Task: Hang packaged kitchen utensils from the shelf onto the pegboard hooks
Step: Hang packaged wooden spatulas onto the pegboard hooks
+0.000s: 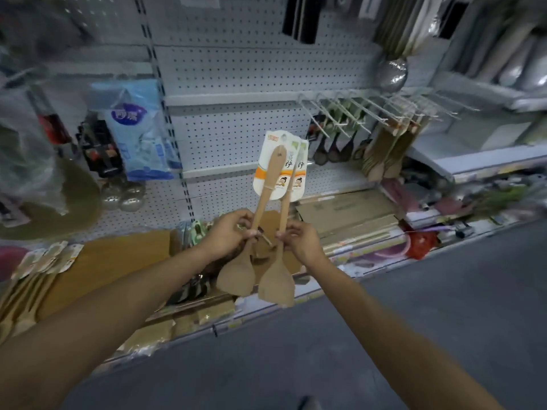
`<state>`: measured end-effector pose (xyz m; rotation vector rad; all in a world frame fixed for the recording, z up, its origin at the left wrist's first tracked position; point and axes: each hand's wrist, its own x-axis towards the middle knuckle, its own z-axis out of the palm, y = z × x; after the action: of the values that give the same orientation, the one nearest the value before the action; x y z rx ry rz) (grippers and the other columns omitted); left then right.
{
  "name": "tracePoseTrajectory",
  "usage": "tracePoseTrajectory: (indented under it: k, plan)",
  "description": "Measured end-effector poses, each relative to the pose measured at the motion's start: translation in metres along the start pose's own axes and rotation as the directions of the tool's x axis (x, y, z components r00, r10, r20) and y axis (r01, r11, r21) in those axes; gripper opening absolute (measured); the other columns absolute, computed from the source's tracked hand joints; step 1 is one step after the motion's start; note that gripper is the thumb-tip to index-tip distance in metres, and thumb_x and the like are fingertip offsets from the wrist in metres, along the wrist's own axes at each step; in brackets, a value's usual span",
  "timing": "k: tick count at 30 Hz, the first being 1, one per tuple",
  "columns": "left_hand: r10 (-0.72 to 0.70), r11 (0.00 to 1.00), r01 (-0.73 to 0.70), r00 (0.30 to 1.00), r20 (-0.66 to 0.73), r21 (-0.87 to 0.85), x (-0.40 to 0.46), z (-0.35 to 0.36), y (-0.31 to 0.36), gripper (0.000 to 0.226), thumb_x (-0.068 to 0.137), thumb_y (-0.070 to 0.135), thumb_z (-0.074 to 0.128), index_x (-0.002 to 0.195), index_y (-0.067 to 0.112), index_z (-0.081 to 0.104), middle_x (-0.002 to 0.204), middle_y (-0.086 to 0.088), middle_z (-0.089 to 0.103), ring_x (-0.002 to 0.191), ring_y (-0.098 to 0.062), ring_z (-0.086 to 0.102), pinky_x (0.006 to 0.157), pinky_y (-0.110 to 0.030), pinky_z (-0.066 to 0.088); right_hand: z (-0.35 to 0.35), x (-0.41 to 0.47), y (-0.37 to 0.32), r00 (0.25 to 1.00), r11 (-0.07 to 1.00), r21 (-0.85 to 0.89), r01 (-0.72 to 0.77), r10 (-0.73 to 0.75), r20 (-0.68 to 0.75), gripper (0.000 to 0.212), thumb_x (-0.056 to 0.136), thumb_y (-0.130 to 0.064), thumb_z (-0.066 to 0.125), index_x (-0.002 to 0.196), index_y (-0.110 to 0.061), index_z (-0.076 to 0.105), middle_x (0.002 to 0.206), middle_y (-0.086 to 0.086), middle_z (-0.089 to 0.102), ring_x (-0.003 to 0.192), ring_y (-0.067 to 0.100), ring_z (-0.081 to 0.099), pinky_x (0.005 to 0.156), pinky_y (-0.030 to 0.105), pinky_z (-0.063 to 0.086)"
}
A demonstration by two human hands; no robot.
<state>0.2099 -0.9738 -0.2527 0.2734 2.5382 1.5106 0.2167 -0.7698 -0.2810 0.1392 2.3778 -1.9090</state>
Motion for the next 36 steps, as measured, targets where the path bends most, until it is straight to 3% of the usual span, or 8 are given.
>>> tracePoseTrajectory:
  k: [5, 9, 12, 14, 16, 21, 28, 36]
  plan:
    - [0.074, 0.995, -0.077, 0.997, 0.037, 0.069, 0.063, 0.086, 0.06, 0.023, 0.086, 0.015, 0.075, 0.092, 0.033, 0.063, 0.089, 0.006, 0.069, 0.086, -0.008, 0.067, 0.08, -0.032, 0.052, -0.125, 0.015, 0.007, 0.99, 0.997, -0.065, 0.031, -0.04, -0.138, 0.02, 0.087, -0.006, 0.071, 0.075, -0.021, 0.067, 0.073, 0.004, 0.064, 0.082, 0.036, 0.068, 0.079, 0.055, 0.057]
    - [0.146, 0.986, -0.147, 0.989, 0.025, 0.074, 0.107, 0.15, 0.113, 0.015, 0.088, 0.014, 0.072, 0.099, 0.021, 0.064, 0.087, 0.005, 0.069, 0.081, -0.017, 0.07, 0.074, -0.04, 0.059, -0.213, 0.022, 0.006, 0.978, 0.998, -0.05, 0.037, -0.046, -0.201, 0.02, 0.087, -0.004, 0.071, 0.079, -0.021, 0.065, 0.075, 0.005, 0.062, 0.086, 0.04, 0.068, 0.082, 0.056, 0.055]
    - [0.156, 0.987, -0.156, 0.988, 0.014, 0.028, 0.136, 0.192, 0.145, 0.014, 0.09, 0.009, 0.069, 0.098, 0.018, 0.062, 0.087, 0.002, 0.071, 0.07, -0.007, 0.071, 0.061, -0.032, 0.057, -0.269, 0.027, 0.007, 0.965, 0.997, -0.046, 0.056, -0.066, -0.254, 0.013, 0.086, -0.003, 0.072, 0.083, -0.014, 0.064, 0.075, 0.006, 0.061, 0.077, 0.032, 0.071, 0.078, 0.055, 0.056]
    - [0.163, 0.987, -0.163, 0.986, 0.03, 0.004, 0.154, 0.217, 0.16, 0.016, 0.089, 0.007, 0.069, 0.095, 0.019, 0.062, 0.086, 0.003, 0.07, 0.071, -0.006, 0.072, 0.065, -0.031, 0.058, -0.303, 0.03, 0.011, 0.957, 0.997, -0.047, 0.059, -0.07, -0.282, 0.009, 0.086, -0.005, 0.072, 0.087, -0.009, 0.064, 0.077, 0.007, 0.062, 0.075, 0.028, 0.071, 0.078, 0.054, 0.057]
    - [0.164, 0.986, -0.163, 0.986, 0.042, -0.019, 0.173, 0.238, 0.17, 0.021, 0.087, 0.006, 0.072, 0.091, 0.025, 0.063, 0.082, 0.006, 0.069, 0.078, -0.015, 0.074, 0.077, -0.043, 0.062, -0.332, 0.034, 0.016, 0.947, 0.997, -0.051, 0.062, -0.075, -0.311, 0.008, 0.087, -0.009, 0.071, 0.083, -0.012, 0.065, 0.08, 0.011, 0.066, 0.077, 0.029, 0.072, 0.079, 0.053, 0.057]
    - [0.191, 0.981, -0.19, 0.978, 0.08, -0.03, 0.213, 0.287, 0.185, 0.022, 0.083, 0.012, 0.075, 0.087, 0.03, 0.062, 0.082, 0.004, 0.069, 0.081, -0.019, 0.074, 0.08, -0.051, 0.06, -0.391, 0.051, 0.035, 0.922, 0.995, -0.076, 0.059, -0.084, -0.377, 0.007, 0.085, -0.015, 0.071, 0.08, -0.019, 0.068, 0.083, 0.01, 0.072, 0.078, 0.026, 0.072, 0.081, 0.053, 0.057]
    - [0.247, 0.969, -0.241, 0.954, 0.169, -0.059, 0.291, 0.346, 0.191, 0.034, 0.07, 0.048, 0.071, 0.097, 0.029, 0.061, 0.091, 0.003, 0.07, 0.089, -0.021, 0.073, 0.083, -0.052, 0.059, -0.451, 0.099, 0.059, 0.89, 0.995, -0.094, 0.038, -0.076, -0.449, 0.011, 0.085, -0.019, 0.073, 0.078, -0.027, 0.068, 0.079, 0.003, 0.071, 0.079, 0.025, 0.072, 0.078, 0.053, 0.058]
    - [0.302, 0.953, -0.295, 0.939, 0.168, -0.064, 0.387, 0.4, 0.226, 0.022, 0.084, 0.018, 0.077, 0.094, 0.032, 0.062, 0.087, 0.01, 0.066, 0.087, -0.018, 0.069, 0.084, -0.053, 0.057, -0.524, 0.181, 0.073, 0.888, 0.992, -0.127, 0.005, -0.063, -0.456, 0.007, 0.088, -0.013, 0.069, 0.09, -0.009, 0.064, 0.085, 0.019, 0.067, 0.065, 0.025, 0.069, 0.058, 0.039, 0.059]
